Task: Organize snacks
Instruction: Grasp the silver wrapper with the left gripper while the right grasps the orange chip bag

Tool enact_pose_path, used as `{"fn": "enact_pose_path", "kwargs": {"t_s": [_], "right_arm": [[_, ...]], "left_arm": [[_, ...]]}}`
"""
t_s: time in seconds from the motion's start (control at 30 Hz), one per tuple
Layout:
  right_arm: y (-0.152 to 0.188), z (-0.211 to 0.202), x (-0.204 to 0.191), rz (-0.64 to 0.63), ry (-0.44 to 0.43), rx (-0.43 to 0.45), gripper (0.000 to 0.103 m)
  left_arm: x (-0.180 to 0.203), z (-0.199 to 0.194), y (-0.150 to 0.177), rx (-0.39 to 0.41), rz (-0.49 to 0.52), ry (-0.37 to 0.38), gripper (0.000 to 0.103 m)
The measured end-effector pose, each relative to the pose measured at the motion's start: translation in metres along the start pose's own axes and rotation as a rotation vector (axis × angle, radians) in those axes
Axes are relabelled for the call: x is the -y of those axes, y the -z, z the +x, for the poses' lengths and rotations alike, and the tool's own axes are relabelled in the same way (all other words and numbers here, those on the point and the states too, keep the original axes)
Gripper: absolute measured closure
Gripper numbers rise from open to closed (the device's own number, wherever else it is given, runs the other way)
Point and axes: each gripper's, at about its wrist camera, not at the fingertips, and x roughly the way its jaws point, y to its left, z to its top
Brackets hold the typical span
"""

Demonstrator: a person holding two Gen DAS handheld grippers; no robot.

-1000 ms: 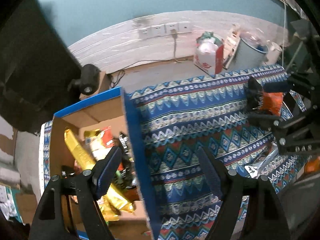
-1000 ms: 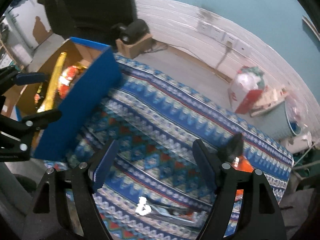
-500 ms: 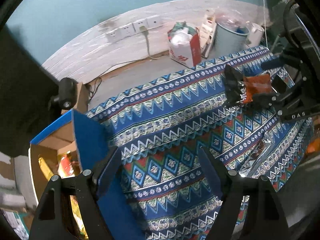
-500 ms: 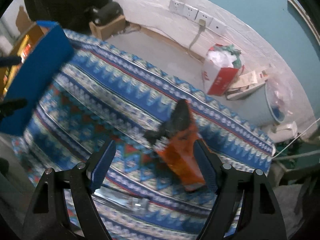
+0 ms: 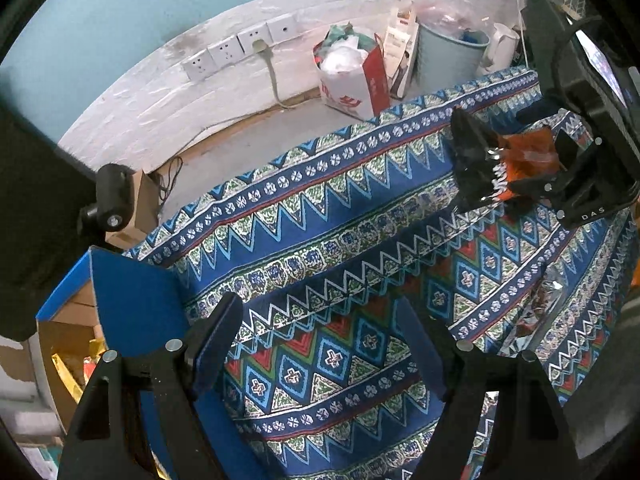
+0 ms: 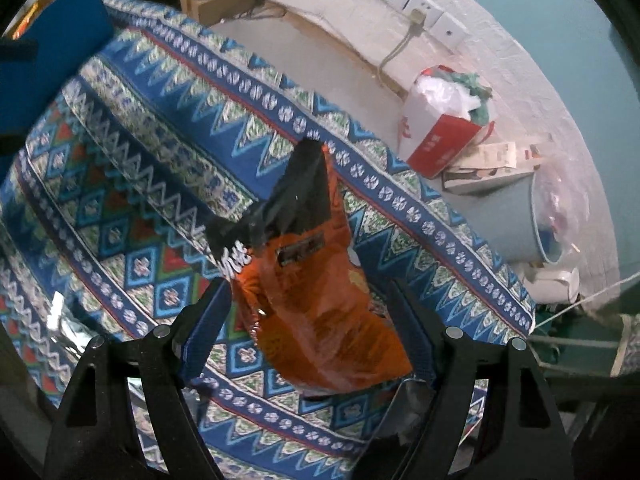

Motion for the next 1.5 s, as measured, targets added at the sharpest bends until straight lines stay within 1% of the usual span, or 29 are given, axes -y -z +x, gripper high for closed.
{"fn": "enact_pose_path", "kwargs": {"t_s": [0.13, 0.43, 0.53, 0.57, 0.6, 0.63, 0.67, 0.83, 0.93, 1.0, 1.17, 1.3, 1.5], "right_arm": [[0.001, 0.018, -0.001, -0.018, -0.021, -0.039, 0.024], [0.007, 0.046, -0.002, -0.055, 0.014, -0.088, 0.023], [0.012, 0.054, 0.001, -0.049, 0.01, -0.109, 0.024], [0.013, 0.053, 0.003, -0.04, 0.0, -0.099, 0.024], [0.014, 0.053, 0.006, -0.028, -0.012, -0.095, 0.025], [0.016, 0.052, 0.008, -0.014, -0.024, -0.095, 0.031], [0.017, 0.052, 0.01, 0.004, -0.038, -0.093, 0.04], [0.025, 0.043, 0.015, 0.08, -0.047, -0.077, 0.053], [0.034, 0.028, 0.016, 0.16, -0.058, -0.048, 0.054], [0.044, 0.017, 0.019, 0.23, -0.083, -0.032, 0.054], [0.065, 0.001, 0.016, 0.342, -0.131, -0.03, 0.054], [0.084, -0.004, 0.012, 0.383, -0.154, -0.036, 0.054], [0.115, -0.008, 0.006, 0.423, -0.171, -0.061, 0.054]], "left_arm": [[0.001, 0.008, -0.002, -0.015, -0.001, 0.014, 0.022], [0.008, 0.022, -0.008, -0.031, 0.024, 0.033, 0.022], [0.012, 0.025, -0.008, -0.03, 0.04, 0.037, 0.022], [0.014, 0.025, -0.008, -0.03, 0.047, 0.036, 0.022], [0.016, 0.026, -0.008, -0.03, 0.055, 0.036, 0.022], [0.019, 0.027, -0.009, -0.031, 0.061, 0.036, 0.022], [0.021, 0.027, -0.009, -0.033, 0.066, 0.037, 0.022], [0.037, 0.025, -0.009, -0.036, 0.104, 0.073, 0.022], [0.056, 0.021, -0.008, -0.034, 0.146, 0.105, 0.022], [0.07, 0.018, -0.006, -0.034, 0.179, 0.128, 0.022], [0.11, 0.014, 0.0, -0.041, 0.266, 0.199, 0.022], [0.137, 0.012, 0.009, -0.049, 0.325, 0.234, 0.022], [0.162, 0.013, 0.019, -0.06, 0.38, 0.276, 0.022]]}}
